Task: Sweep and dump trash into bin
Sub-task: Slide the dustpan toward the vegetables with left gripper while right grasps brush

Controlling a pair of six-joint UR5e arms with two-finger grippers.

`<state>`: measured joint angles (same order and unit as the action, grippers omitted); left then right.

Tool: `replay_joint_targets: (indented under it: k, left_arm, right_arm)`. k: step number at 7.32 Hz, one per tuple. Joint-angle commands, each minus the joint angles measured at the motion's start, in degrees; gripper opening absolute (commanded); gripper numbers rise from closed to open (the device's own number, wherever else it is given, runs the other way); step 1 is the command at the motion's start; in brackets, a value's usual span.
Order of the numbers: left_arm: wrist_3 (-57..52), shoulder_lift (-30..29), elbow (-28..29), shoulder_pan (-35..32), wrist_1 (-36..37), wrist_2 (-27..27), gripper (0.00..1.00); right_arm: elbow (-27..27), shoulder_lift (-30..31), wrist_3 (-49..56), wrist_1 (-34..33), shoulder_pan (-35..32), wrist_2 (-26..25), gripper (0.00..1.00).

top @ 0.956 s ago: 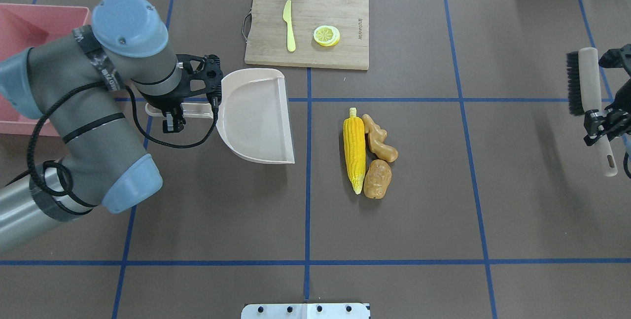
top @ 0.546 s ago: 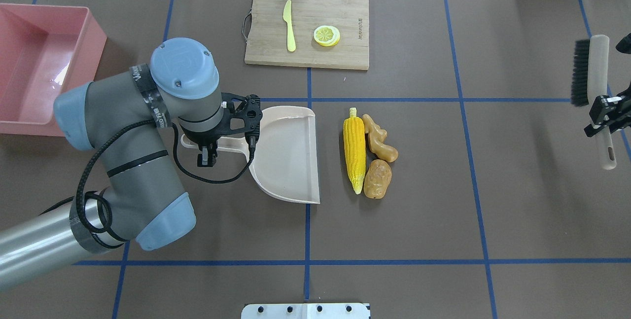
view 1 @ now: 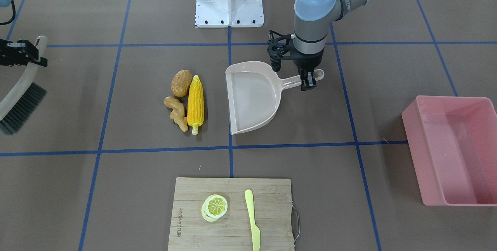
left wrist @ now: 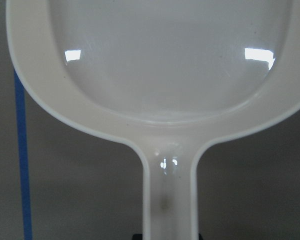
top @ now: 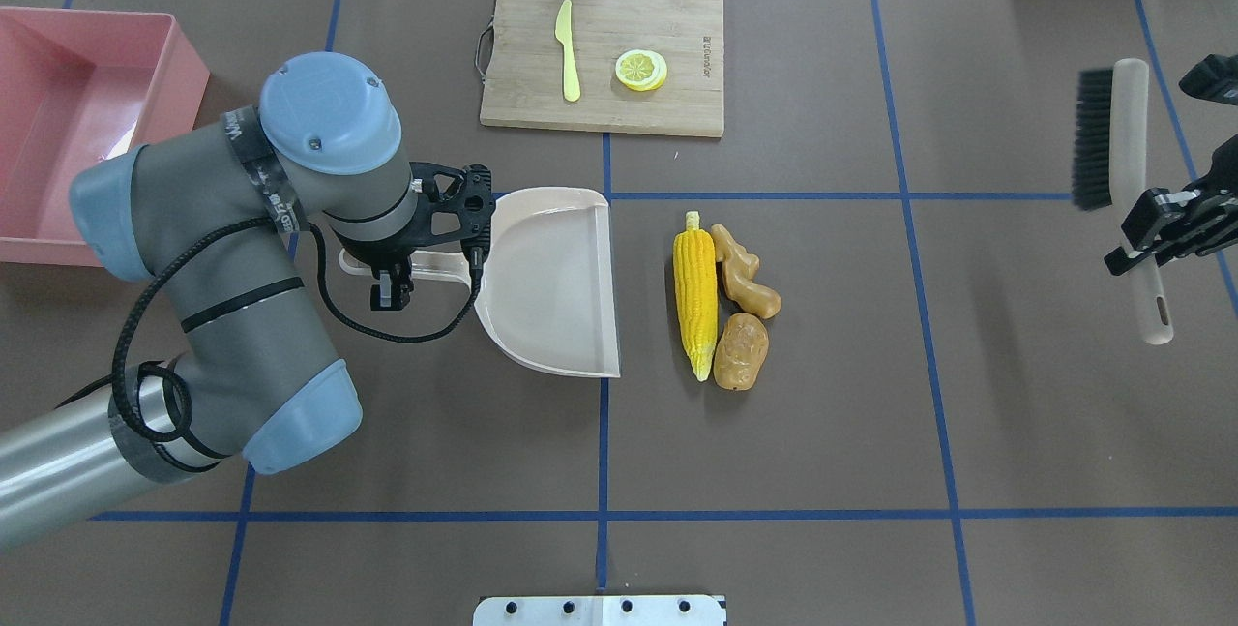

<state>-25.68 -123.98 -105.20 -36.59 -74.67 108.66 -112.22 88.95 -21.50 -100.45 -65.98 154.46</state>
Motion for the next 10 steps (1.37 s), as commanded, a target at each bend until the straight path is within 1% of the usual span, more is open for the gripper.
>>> replay_joint_targets:
  k: [1, 2, 3, 4, 5, 6, 9, 10]
  left_arm:
    - [2.4, -2.8, 3.2, 3.2, -0.6, -0.2, 0.00]
    - [4.9, -3.4, 4.2, 4.8, -0.8, -0.2, 0.00]
    - [4.9, -4.0, 5.1, 4.8, -0.9, -0.2, 0.00]
    - [5.0, -4.3, 6.1, 4.8, -2.0, -0.3, 0.00]
    - [5.0, -5.6, 7.5, 4.8, -2.2, -0.2, 0.00]
    - [5.1, -6.3, 7.7, 4.8, -2.0, -0.2, 0.00]
    - [5.1, -6.3, 7.6, 4.8, -1.7, -0.3, 0.00]
    - [5.1, -6.3, 7.7, 4.7, -1.7, -0.4, 0.00]
  right_arm:
    - [-0.8, -0.6, -6.4, 1.2, 6.7, 6.3, 0.00]
    - [-0.8, -0.5, -9.1, 5.3, 9.6, 6.0, 0.00]
    - [-0.8, -0.5, -13.1, 9.3, 11.0, 4.5, 0.00]
    - [-0.7, -0.4, -18.6, 14.9, 13.4, 1.9, 0.00]
    - [0.7, 0.1, -23.0, 22.2, 15.2, 1.4, 0.00]
    - [4.4, -0.1, -25.4, 29.2, 17.6, 0.9, 0.00]
    - [13.2, -0.4, -42.2, 54.6, 20.7, -0.8, 0.00]
    - [18.2, -2.1, -43.1, 61.0, 22.5, -0.7, 0.00]
